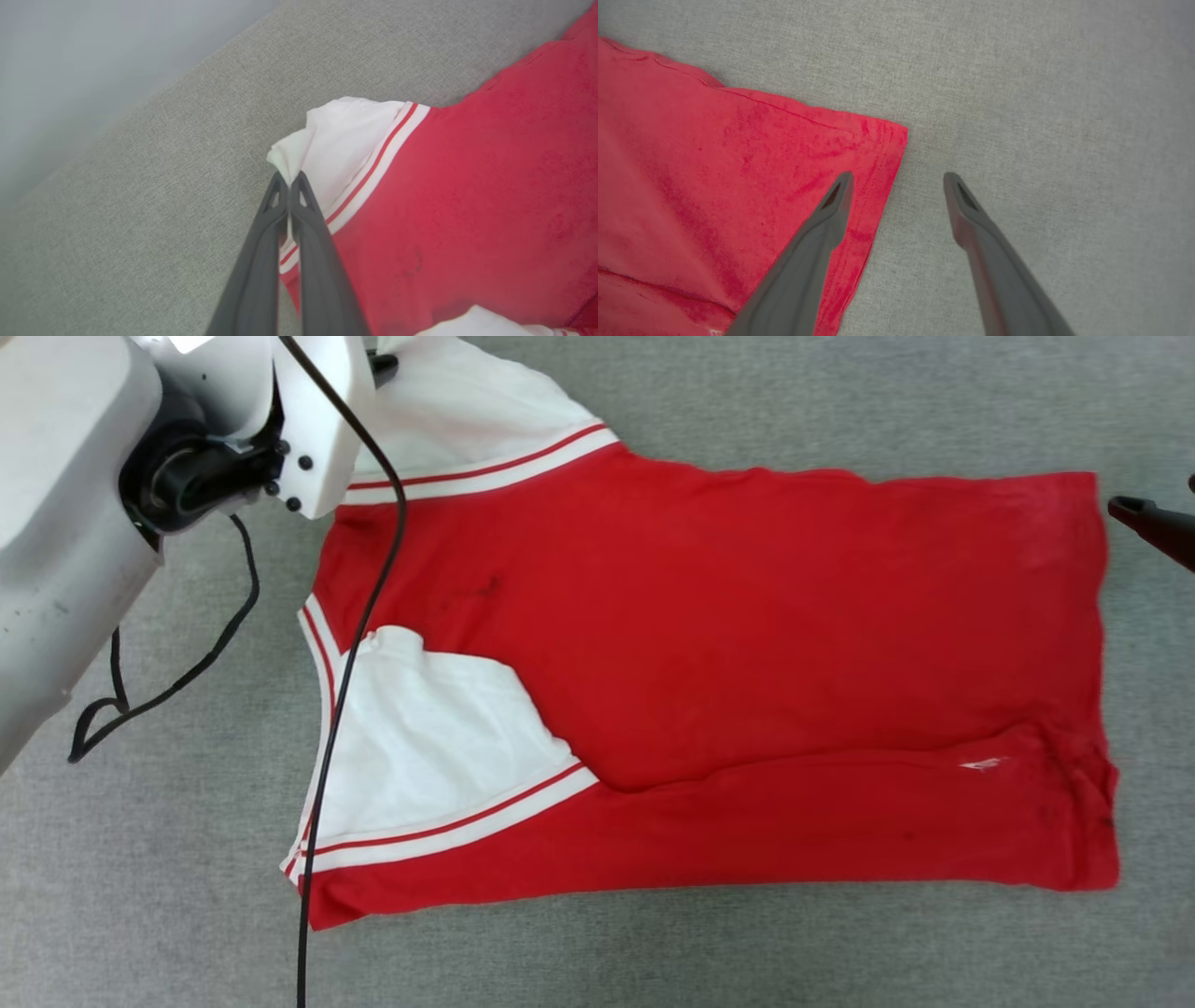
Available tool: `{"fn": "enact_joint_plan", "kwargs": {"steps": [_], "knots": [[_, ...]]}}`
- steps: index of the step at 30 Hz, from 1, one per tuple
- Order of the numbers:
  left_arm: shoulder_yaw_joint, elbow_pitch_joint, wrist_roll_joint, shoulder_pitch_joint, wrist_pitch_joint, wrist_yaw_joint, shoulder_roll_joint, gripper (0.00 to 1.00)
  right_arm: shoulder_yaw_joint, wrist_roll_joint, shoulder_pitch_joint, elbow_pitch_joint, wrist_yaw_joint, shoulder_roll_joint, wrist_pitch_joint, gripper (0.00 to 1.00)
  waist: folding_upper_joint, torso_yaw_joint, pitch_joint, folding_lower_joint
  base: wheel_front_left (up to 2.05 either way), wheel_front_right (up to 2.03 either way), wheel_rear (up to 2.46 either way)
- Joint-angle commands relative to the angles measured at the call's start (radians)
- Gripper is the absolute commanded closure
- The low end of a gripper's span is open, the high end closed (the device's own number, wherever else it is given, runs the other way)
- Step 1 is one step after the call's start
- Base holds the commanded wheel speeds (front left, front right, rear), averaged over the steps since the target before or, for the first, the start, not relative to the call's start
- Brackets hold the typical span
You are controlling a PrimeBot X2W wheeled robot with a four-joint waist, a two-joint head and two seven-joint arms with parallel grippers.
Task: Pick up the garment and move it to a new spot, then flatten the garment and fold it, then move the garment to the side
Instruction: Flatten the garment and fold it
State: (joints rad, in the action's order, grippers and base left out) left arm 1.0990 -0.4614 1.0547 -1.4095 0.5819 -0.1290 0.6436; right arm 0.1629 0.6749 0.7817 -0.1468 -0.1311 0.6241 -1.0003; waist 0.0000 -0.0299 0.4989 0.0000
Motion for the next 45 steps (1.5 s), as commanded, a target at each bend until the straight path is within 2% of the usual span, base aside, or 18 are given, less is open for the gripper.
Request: {"fn": "enact_joint_plan", "kwargs": {"steps": [1, 9, 15, 16, 17, 27, 35, 40, 45], "knots": [[0.012, 0.021, -0.003, -0.013, -0.020, -0.001, -0.004, 1.00, -0.011, -0.004, 0.049, -0.057, 0.001, -0.021, -0.062, 0.00, 0.0000, 0.030, 0.031, 0.0000, 0.00, 0.00, 0.00], [0.038, 0.039, -0.004, -0.045, -0.053, -0.001, -0.012, 1.00, 0.001, -0.031, 0.103, -0.154, 0.001, -0.076, -0.106, 0.00, 0.0000, 0.063, 0.076, 0.0000, 0.00, 0.00, 0.00], [0.054, 0.025, 0.013, -0.057, -0.076, -0.001, -0.015, 1.00, 0.075, -0.014, 0.041, -0.215, 0.000, -0.123, -0.107, 0.00, 0.0000, 0.067, 0.089, 0.0000, 0.00, 0.00, 0.00], [0.058, 0.022, 0.015, -0.057, -0.078, -0.001, -0.014, 1.00, 0.082, -0.014, 0.036, -0.221, 0.000, -0.127, -0.098, 0.59, 0.0000, 0.066, 0.090, 0.0000, 0.00, 0.00, 0.00], [0.063, 0.020, 0.018, -0.058, -0.082, -0.001, -0.011, 1.00, 0.079, -0.008, 0.037, -0.227, 0.000, -0.134, -0.082, 1.00, 0.0000, 0.063, 0.090, 0.0000, 0.00, 0.00, 0.00], [0.104, -0.018, 0.053, -0.016, -0.136, -0.001, 0.003, 1.00, 0.090, -0.020, 0.083, -0.222, 0.001, -0.082, 0.109, 1.00, 0.0000, 0.044, 0.005, 0.0000, 0.00, 0.00, 0.00], [0.136, 0.012, 0.068, 0.095, -0.209, -0.001, 0.037, 1.00, 0.184, 0.020, -0.035, -0.152, 0.001, -0.025, 0.270, 1.00, 0.0000, 0.033, -0.116, 0.0000, 0.00, 0.00, 0.00], [0.147, 0.040, 0.068, 0.183, -0.240, 0.002, 0.060, 1.00, 0.199, 0.045, -0.131, -0.115, 0.001, 0.011, 0.353, 1.00, 0.0000, 0.032, -0.180, 0.0000, 0.00, 0.00, 0.00], [0.157, 0.085, 0.073, 0.279, -0.264, 0.022, 0.092, 1.00, 0.222, 0.054, -0.218, -0.092, 0.001, 0.032, 0.412, 1.00, 0.0000, 0.027, -0.236, 0.0000, 0.00, 0.00, 0.00]]}}
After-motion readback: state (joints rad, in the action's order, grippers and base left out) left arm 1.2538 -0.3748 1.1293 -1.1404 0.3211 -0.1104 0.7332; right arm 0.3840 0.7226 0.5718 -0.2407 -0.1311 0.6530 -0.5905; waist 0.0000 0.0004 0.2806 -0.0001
